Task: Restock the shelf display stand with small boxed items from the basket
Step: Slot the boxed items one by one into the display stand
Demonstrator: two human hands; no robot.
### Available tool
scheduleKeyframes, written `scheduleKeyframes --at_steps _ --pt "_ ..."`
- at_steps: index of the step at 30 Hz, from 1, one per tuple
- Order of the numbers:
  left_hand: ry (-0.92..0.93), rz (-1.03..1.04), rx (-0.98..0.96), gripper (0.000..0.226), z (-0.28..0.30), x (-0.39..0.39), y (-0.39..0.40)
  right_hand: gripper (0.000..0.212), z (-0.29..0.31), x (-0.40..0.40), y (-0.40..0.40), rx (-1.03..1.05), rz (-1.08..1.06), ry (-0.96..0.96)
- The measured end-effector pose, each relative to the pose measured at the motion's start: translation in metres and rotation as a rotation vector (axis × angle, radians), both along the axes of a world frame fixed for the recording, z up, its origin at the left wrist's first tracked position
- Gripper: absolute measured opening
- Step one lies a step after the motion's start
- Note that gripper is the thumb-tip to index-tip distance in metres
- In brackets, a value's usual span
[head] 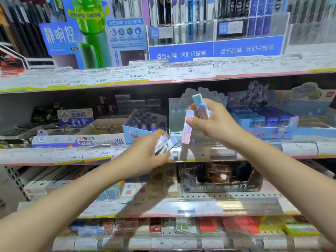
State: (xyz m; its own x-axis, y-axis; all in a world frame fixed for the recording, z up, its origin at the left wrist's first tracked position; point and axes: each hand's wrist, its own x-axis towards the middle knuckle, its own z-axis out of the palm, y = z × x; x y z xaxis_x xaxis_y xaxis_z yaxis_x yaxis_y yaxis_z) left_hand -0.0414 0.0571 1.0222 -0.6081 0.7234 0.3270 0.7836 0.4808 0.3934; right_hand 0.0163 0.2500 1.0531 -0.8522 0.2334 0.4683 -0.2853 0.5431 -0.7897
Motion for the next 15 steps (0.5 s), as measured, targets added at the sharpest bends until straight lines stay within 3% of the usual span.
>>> scheduleKeyframes --at_steps 4,6,11,15 --pt "0.088 0.072 -0.225 0.056 0.012 -0.006 0.018 0.006 0.016 -0.023 0.017 0.217 -0.014 0.026" --pt "0.094 0.077 -0.29 0.065 0.016 -0.009 0.025 0.017 0.016 -0.036 0.024 0.3 -0.01 0.042" --pt "0.028 0.092 -0.409 0.069 0.02 -0.018 0.031 0.016 0.015 -0.057 0.031 0.476 -0.007 0.027" --pt "0.006 0.139 -0.54 0.07 0.027 -0.014 0.036 0.035 0.018 -0.068 0.03 0.586 -0.021 0.007"
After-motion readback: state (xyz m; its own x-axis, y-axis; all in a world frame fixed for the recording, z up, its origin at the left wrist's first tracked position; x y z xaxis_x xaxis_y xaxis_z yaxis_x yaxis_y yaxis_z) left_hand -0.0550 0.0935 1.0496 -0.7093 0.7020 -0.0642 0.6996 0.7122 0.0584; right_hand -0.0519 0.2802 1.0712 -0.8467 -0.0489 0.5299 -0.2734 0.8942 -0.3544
